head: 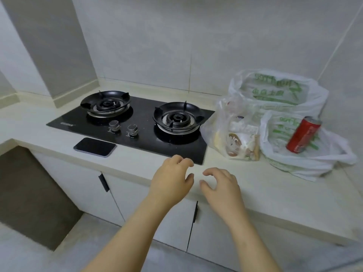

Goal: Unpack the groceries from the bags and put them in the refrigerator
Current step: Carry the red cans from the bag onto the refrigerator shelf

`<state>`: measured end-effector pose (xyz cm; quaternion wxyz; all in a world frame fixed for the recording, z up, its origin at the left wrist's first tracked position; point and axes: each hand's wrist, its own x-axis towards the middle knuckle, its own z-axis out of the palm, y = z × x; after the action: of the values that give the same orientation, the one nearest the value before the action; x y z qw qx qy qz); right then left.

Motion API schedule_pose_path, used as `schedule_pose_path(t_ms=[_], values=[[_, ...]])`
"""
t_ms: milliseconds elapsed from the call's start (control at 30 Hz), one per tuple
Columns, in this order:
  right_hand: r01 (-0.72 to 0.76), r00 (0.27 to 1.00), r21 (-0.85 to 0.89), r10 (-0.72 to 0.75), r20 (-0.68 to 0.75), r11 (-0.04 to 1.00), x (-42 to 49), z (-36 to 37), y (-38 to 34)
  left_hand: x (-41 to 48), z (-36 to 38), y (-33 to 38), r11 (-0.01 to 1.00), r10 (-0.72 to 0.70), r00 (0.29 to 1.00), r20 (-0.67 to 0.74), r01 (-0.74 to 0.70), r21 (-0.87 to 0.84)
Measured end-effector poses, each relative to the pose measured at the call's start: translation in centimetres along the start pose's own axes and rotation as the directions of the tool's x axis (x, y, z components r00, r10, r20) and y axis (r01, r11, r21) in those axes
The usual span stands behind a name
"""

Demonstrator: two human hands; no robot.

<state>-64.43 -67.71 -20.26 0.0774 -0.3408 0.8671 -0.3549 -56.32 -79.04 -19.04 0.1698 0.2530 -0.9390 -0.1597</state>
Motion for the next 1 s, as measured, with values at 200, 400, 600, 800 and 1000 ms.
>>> schedule_pose_path(t_ms=[200, 400, 600, 800, 1000], values=[[-0.098, 0.991, 0.009, 0.098, -0.091, 0.995, 3.5, -2.1, 3.5, 5.5, 2.7, 2.6, 0.992, 0.111, 0.992, 0.055, -0.108, -0.063], [-0.123, 0.976, 0.013, 0.124, -0.178, 0.992, 7.8, -5.6, 7.8, 10.8, 5.7, 6.6, 0.981, 0.168, 0.984, 0.057, -0.162, -0.108], [-0.144, 0.955, -0.001, 0.138, -0.263, 0.99, 12.8, -10.6, 12.7, 16.5, 8.7, 11.7, 0.97, 0.188, 0.981, 0.043, -0.178, -0.165], [-0.156, 0.928, -0.018, 0.14, -0.345, 0.988, 16.8, -14.8, 17.1, 20.4, 11.5, 15.7, 0.978, 0.159, 0.986, 0.058, -0.149, -0.145], [-0.186, 0.874, -0.107, 0.115, -0.472, 0.977, 20.6, -18.0, 20.5, 23.0, 13.3, 17.7, 0.975, 0.163, 0.984, 0.076, -0.149, -0.165]])
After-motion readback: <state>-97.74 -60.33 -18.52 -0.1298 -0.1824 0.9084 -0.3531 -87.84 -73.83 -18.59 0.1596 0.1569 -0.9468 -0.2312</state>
